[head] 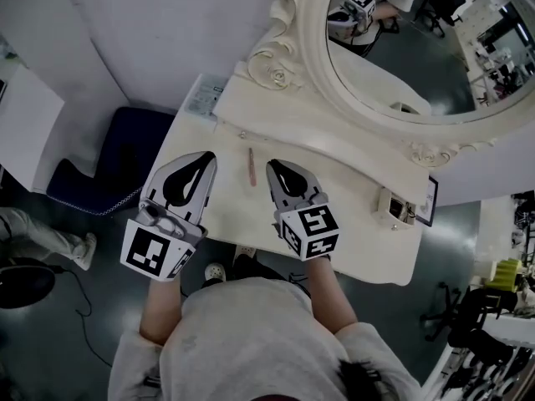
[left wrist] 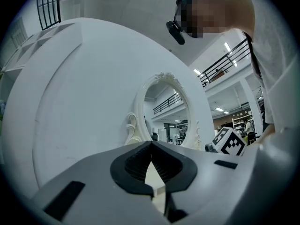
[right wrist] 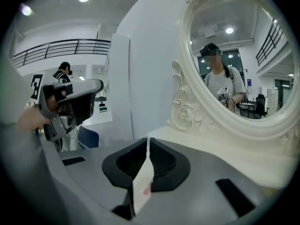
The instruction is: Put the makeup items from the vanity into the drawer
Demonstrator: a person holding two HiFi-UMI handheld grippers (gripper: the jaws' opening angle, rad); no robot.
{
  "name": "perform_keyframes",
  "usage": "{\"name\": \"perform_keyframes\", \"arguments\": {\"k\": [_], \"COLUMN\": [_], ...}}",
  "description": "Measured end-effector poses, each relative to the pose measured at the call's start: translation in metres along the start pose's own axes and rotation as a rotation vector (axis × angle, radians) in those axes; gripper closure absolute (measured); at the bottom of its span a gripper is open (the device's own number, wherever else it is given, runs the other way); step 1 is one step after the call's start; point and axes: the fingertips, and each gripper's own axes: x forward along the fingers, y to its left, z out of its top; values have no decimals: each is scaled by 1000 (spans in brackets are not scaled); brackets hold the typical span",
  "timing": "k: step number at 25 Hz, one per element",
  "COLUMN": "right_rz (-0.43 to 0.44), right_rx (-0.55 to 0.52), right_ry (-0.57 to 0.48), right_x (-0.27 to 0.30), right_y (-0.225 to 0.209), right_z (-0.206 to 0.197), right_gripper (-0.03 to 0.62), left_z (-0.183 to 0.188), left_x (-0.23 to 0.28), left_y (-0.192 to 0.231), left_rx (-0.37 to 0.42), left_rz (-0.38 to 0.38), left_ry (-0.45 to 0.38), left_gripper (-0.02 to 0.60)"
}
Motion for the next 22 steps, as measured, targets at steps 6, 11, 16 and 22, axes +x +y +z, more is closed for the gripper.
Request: {"name": "perform_keyframes", "arguments": {"k": [6, 11, 16, 22], "right_rz": [19, 36, 42, 32], "right_rx": [28, 63, 74, 70], "right_ry": [144, 258, 343, 431], "right_x": [27, 47, 64, 84], "right_y": [-8, -10, -10, -13], "right_z": [-43, -79, -103, -131], "right_gripper": [562, 562, 560, 558], "left_z": [-11, -21, -27, -32], "left_x": [1, -1, -9, -24], "left_y": [7, 11, 17, 27], "left_rx": [-12, -17, -20, -21], "left_rz": [26, 49, 90, 158], "left_ry": [10, 30, 47, 73], "left_gripper": [566, 566, 566, 566]}}
